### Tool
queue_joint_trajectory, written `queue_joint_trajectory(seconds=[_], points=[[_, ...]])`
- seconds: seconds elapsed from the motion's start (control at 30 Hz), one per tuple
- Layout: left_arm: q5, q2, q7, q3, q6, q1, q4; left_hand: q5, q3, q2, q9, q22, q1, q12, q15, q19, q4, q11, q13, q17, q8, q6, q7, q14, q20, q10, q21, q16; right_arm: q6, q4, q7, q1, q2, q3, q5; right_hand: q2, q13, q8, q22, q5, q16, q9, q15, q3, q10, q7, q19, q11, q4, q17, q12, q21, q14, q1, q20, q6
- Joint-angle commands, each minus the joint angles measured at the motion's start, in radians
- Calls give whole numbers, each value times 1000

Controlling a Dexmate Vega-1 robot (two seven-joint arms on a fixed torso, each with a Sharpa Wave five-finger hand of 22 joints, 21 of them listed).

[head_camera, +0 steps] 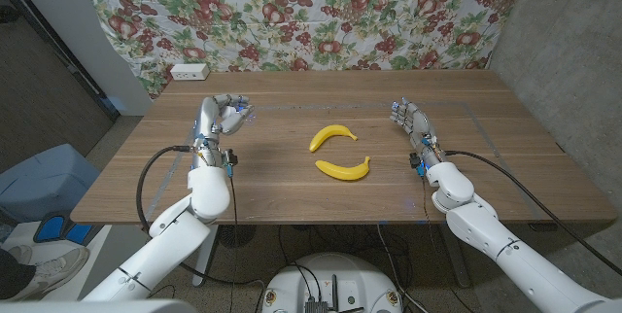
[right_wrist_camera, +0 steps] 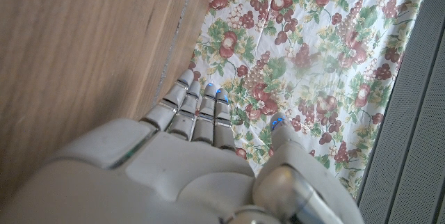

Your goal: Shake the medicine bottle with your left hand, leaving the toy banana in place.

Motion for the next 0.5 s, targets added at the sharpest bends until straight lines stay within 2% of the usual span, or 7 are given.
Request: queue_joint_trajectory(seconds=[0.03,0.13,0.17,0.23,0.33,0.5], points=[[-25,22,-99,-19,84,8,-49,4,11,160,3,1,158,0,-282,-6,0,-3,7,64,-5,2,0,230,-132,10,6,-2,-1,4,3,2,-1,0,1,1,-1,2,2,-4,0,3,-1,2,3,4,6,2,-6,0,2,-5,7,-6,-2,1],[-38,42,-137,-22,118,6,-65,4,12,159,3,1,159,-2,-282,-6,-1,-3,7,62,-5,3,1,229,-133,9,7,-3,4,6,4,1,0,1,3,1,-1,2,2,-4,-1,3,-2,2,3,5,6,2,-6,0,2,-6,7,-6,-2,1],[-53,68,-183,-24,145,1,-80,4,12,160,3,1,158,-2,-282,-6,-1,-3,7,62,-5,3,1,229,-132,8,6,-4,5,6,3,0,1,2,4,1,-1,2,2,-4,0,3,-1,2,3,5,6,2,-6,0,2,-7,8,-6,-2,0],[-61,76,-198,-24,166,0,-90,4,12,159,3,1,158,-2,-282,-6,-1,-4,7,62,-5,3,1,229,-133,8,7,-4,4,6,3,0,1,2,4,1,-1,2,2,-4,0,3,-1,2,2,4,7,2,-6,0,2,-7,8,-6,-2,1],[-100,126,-287,-29,233,-12,-122,4,13,159,3,1,159,-3,-282,-7,-1,-3,6,62,-5,3,1,230,-133,8,6,-4,6,6,4,-1,0,2,3,1,-1,2,2,-4,0,3,0,2,3,5,7,1,-6,-1,2,-8,8,-6,-2,1],[-143,174,-360,-28,287,-26,-146,4,13,159,3,0,158,-3,-282,-8,-1,-3,7,59,-5,3,1,228,-133,8,6,-7,6,5,8,-2,-4,3,4,0,-1,2,2,-4,-1,3,0,2,2,5,8,3,-6,-1,2,-10,8,-6,-2,1]])
